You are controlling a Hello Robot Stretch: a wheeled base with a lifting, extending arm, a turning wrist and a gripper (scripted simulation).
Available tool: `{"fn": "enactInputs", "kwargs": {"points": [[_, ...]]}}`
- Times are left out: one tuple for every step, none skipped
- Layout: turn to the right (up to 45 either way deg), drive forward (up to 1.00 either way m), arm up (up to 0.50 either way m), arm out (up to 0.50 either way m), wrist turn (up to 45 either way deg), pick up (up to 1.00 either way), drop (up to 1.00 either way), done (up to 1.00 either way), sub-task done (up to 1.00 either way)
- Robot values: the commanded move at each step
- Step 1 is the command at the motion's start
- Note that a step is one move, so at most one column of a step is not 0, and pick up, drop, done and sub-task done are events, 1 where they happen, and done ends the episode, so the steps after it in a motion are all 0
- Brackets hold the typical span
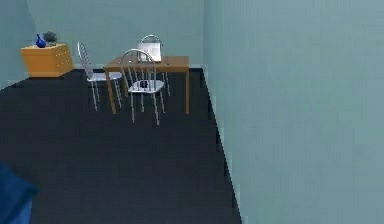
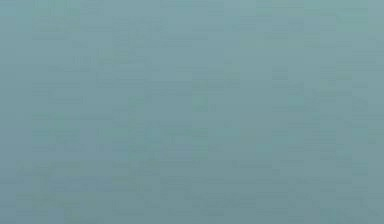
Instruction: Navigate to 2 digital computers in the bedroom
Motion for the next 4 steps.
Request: {"fn": "enactInputs", "kwargs": {"points": [[0.0, 1.00, 0.00, 0.00, 0.0, 0.00, 0.00, 0.00, 0.00], [0.0, 1.00, 0.00, 0.00, 0.0, 0.00, 0.00, 0.00, 0.00], [3.0, 0.00, 0.00, 0.00, 0.0, 0.00, 0.00, 0.00, 0.00], [0.0, 0.50, 0.00, 0.00, 0.0, 0.00, 0.00, 0.00, 0.00]]}}
